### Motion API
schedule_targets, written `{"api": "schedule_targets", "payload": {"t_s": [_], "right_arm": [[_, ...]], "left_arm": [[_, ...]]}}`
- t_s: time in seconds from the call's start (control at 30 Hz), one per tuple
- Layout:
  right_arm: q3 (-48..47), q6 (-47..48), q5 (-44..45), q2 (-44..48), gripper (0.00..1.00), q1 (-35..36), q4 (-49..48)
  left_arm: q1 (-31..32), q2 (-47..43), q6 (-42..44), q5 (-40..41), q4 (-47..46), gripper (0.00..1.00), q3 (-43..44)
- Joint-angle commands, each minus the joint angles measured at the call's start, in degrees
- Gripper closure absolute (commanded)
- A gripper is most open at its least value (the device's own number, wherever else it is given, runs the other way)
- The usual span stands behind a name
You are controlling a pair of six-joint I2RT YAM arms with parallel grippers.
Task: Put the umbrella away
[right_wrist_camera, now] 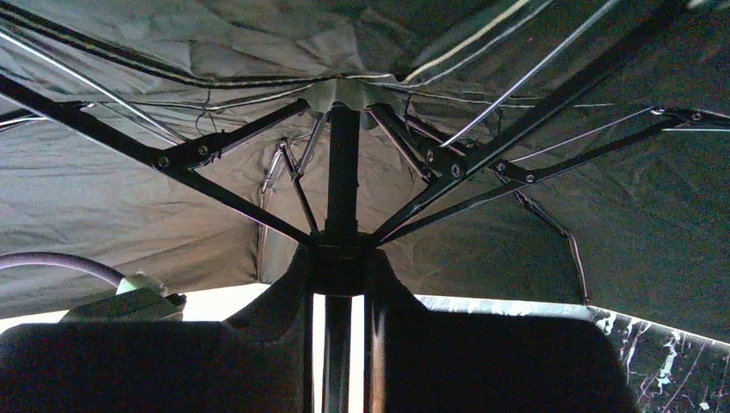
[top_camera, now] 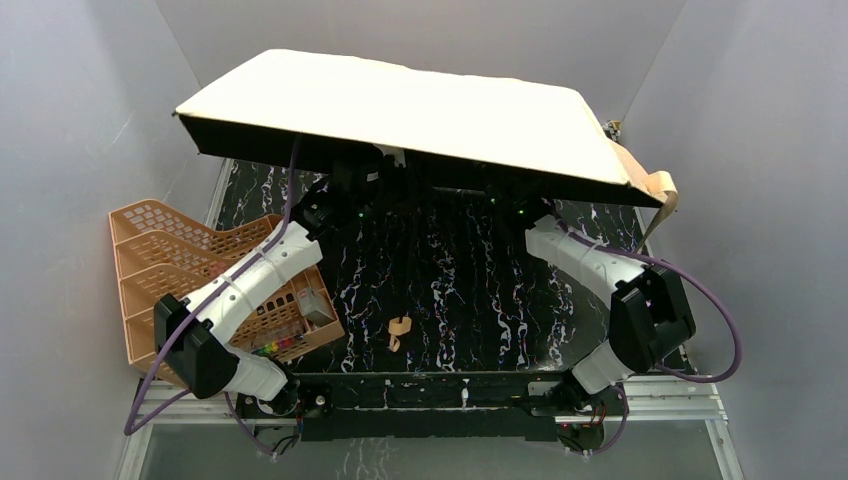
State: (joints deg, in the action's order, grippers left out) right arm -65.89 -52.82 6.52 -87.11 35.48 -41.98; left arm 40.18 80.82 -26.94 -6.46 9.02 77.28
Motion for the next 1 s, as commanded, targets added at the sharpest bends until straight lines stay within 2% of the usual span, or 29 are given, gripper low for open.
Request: {"api": "schedule_targets", "payload": {"t_s": [0.0,0.1,0.2,0.37,0.5,0.67,0.7,0.73,0.8,0.83,0.97], "right_arm": [[1.04,1.89,-0.51,1.62,1.0,-1.87,-6.76],[5.37,0.11,-2.95,3.53,1.0,-1.64,-7.17],[10.93,-1.79,-1.71,6.68,1.0,0.2,-5.67],[13.47,-2.61,2.57,9.25,1.0,5.66,7.72],[19.43,-6.12,5.72,11.2,1.0,6.11,4.4],[19.13,-7.69,11.33,13.2,1.0,6.07,1.63],[19.15,-8.8,13.09,13.47,1.0,6.03,0.33],[18.87,-10.18,14.73,13.78,1.0,5.77,-0.55],[16.84,-11.53,17.45,14.42,1.0,4.98,-0.84],[15.37,-9.41,20.53,14.3,1.0,4.69,-1.89],[11.84,-5.29,20.64,12.32,1.0,1.76,-5.49]], "left_arm": [[1.12,-4.49,1.49,-0.05,1.56,1.0,-1.38],[1.12,-5.11,1.94,2.07,0.51,1.0,-1.42],[1.12,-5.23,2.66,2.87,-1.65,1.0,-0.82],[1.12,-5.29,4.1,4.51,-6.27,1.0,-0.5],[1.12,-6.1,4.51,5.08,-8.3,1.0,-1.84],[1.12,-6.79,4.85,3.05,-7.15,1.0,-4.91],[1.1,-7.31,4.86,2.38,-6.9,0.97,-6.13],[1.12,-8.04,4.88,1.63,-6.55,0.87,-7.53],[1.12,-10.66,4.14,-0.58,-5.56,0.59,-11.31],[1.2,-12.46,3.36,-3.54,-3.53,0.49,-14.02],[1.73,-22.32,0.9,-9.48,4.03,0.26,-23.37]]}}
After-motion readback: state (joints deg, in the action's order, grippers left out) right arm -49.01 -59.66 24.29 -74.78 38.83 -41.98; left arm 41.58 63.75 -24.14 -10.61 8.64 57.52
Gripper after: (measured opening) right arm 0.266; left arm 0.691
